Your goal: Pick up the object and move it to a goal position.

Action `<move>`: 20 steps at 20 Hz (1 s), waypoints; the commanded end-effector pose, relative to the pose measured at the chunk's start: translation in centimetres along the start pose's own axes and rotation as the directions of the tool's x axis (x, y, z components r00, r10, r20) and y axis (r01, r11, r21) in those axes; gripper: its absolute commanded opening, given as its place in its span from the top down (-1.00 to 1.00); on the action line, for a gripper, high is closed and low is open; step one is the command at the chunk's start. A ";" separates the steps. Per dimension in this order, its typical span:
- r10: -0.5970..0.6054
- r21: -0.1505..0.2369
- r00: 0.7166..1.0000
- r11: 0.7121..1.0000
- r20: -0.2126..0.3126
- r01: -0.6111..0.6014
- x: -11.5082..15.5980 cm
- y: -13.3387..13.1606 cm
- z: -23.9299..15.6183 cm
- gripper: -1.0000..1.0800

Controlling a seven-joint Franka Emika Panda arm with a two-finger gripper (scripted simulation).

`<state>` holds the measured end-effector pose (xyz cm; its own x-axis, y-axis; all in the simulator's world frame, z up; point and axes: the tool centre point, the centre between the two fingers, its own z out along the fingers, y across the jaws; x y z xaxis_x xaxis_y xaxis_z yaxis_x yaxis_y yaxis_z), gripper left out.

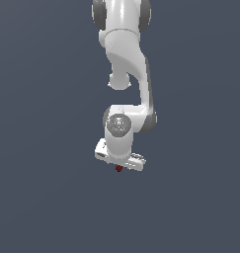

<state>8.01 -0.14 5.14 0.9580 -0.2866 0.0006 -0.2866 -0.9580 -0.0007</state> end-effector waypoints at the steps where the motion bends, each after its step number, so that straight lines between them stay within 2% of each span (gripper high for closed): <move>1: 0.001 -0.001 1.000 1.000 0.001 -0.001 -0.1 0.0 1.4 -0.92; 10: 0.002 -0.001 1.000 1.000 0.001 -0.002 0.1 0.0 3.4 -0.92; 11: 0.002 -0.001 1.000 1.000 0.001 -0.002 0.1 0.0 3.4 1.00; 20: 0.002 -0.001 1.000 1.000 0.001 -0.002 0.1 0.0 3.4 1.00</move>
<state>8.05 -0.18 1.68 0.9574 -0.2889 -0.0003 -0.2889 -0.9574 0.0001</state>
